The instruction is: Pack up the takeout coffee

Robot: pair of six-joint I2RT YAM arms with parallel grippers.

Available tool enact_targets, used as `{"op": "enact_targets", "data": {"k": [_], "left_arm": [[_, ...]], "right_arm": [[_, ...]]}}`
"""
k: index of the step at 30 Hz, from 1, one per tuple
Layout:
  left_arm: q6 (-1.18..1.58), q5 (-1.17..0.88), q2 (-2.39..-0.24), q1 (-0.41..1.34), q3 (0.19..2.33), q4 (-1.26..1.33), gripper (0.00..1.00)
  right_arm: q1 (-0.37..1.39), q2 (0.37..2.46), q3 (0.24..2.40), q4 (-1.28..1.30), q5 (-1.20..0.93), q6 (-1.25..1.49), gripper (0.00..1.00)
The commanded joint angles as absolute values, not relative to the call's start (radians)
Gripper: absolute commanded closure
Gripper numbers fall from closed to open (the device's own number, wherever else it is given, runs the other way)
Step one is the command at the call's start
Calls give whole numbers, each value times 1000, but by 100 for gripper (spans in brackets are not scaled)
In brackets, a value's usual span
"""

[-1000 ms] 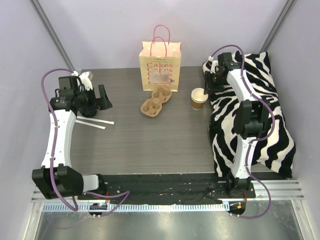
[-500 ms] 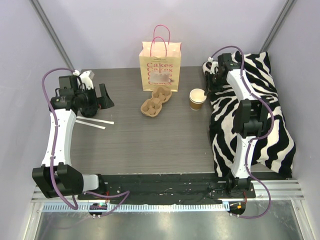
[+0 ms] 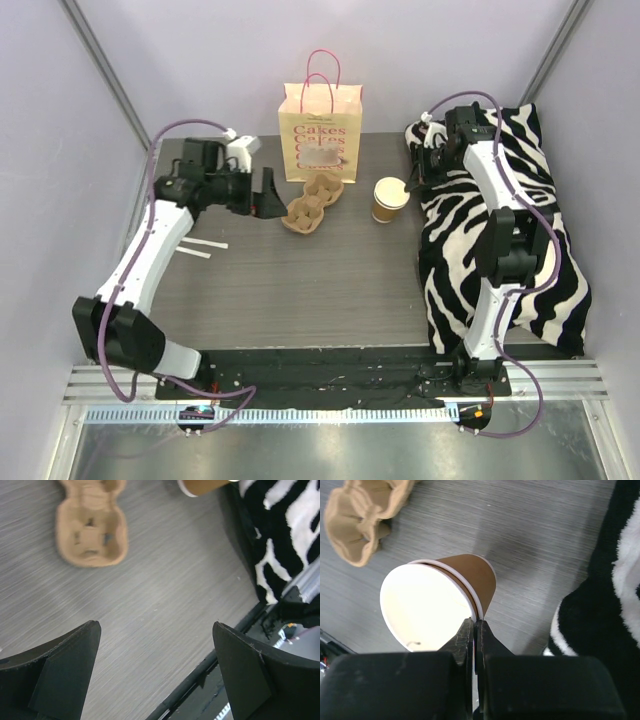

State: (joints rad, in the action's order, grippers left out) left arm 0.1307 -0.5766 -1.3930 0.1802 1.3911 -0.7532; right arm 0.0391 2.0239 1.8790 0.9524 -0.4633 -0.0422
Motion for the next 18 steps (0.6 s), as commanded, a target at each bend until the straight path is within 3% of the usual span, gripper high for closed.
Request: {"op": "enact_targets", "data": {"k": [1,5,10,15,18], "left_arm": [[189,-585,-1502,317,1517,-657,2],[294,-632,-1617,420,1595,-591,8],[548,-747,-1755,508,1598,-312,9],[627,-709,-1888,598,1687,-248,21],[673,-693,-1960,617,1726,-233,34]], "right_arm": [[38,1927,1858,953,-549,-37,99],[38,1893,1787,953,-565,-52,99],[38,1858,1712,951,-566,-67,99],[40,1830,1675,951,-571,-69,99],[40,1815,1663,953,-577,-67,99]]}}
